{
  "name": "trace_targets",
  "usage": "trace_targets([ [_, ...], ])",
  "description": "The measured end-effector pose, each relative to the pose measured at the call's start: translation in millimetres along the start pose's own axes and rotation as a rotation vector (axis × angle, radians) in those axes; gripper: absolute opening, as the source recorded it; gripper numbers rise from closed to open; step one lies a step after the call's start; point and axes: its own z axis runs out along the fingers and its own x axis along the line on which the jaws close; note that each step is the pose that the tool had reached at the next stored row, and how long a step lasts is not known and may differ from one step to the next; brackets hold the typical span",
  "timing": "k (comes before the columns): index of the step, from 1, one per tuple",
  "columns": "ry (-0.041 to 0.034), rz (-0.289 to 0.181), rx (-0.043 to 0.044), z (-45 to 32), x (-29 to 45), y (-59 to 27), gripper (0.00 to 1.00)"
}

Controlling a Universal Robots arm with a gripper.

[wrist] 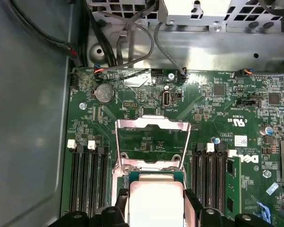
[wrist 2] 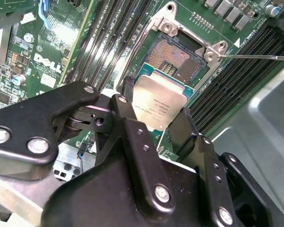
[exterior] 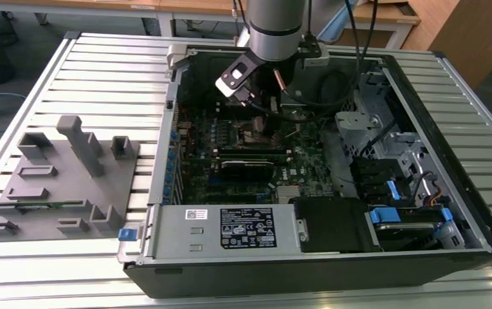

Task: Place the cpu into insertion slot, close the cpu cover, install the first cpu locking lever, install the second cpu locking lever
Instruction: 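Place the cpu into insertion slot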

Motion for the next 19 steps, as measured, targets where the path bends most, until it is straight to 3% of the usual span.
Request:
trace_targets([
  [9, -0.0003, 0.0, 0.0004, 0.5, 1.7, -2.7, 0.54],
  [10, 0.0, 0.0, 0.0063, 0.7, 1.8, -2.7, 0.54],
  [12, 0.0002, 0.0, 0.0278, 1.1, 1.7, -2.8, 0.54],
  [15, 0.0011, 0.001, 0.0745, 1.7, 1.7, -2.6, 0.54],
  [19, 0.0012, 0.001, 0.0863, 1.7, 1.7, -2.6, 0.54],
])
